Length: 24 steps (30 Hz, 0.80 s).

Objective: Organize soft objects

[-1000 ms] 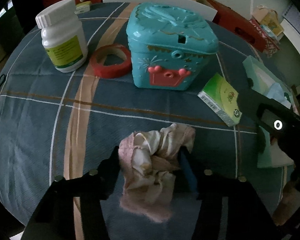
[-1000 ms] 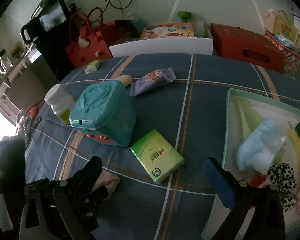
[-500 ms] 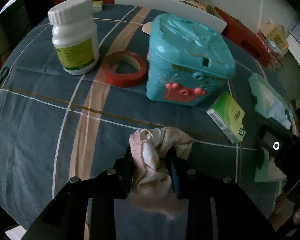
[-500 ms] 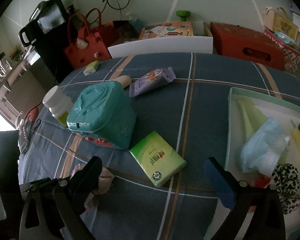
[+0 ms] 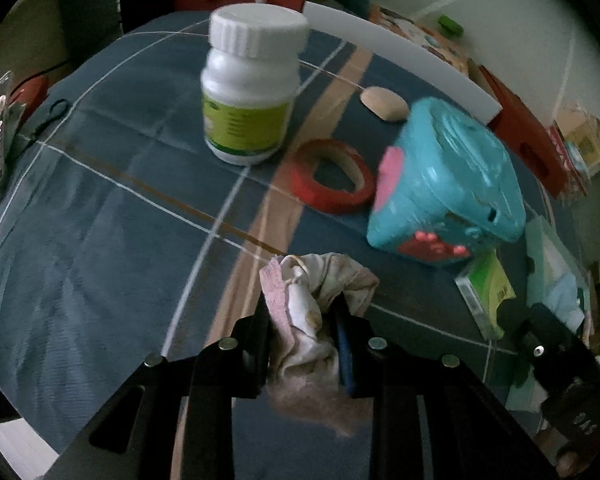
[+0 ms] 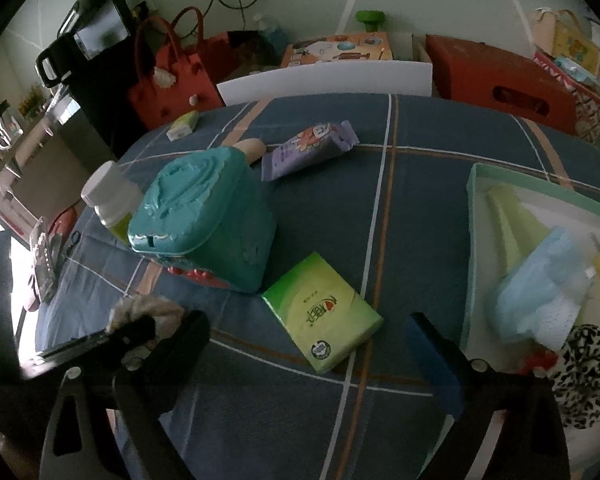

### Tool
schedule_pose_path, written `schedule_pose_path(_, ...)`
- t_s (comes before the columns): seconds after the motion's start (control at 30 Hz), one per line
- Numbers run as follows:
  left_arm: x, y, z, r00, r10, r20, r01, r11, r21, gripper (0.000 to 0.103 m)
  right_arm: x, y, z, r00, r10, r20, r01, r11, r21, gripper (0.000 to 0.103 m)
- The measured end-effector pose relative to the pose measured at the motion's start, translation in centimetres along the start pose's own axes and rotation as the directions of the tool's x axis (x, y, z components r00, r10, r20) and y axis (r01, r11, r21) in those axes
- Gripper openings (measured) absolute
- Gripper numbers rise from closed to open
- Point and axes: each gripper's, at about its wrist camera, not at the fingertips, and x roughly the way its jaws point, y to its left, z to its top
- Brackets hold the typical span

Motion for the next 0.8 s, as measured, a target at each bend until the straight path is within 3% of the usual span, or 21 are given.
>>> schedule_pose_path(0.63, 0.2, 0.1, -0.5, 1.0, 0.0, -0.014, 0.001, 1.0, 0.003, 0.029, 3.5, -0.2, -0.5, 0.991, -0.114, -0.076, 0.111, 0.993, -0.046, 0.095)
schedule_pose_path(0.8, 0.4, 0.0, -0.4, 1.0, 0.002, -0.017, -0.002, 1.0, 0.009, 0.029, 3.3, 0.2, -0.4, 0.988, -0.141, -0.065, 0.138, 0.989, -0.061, 0.079)
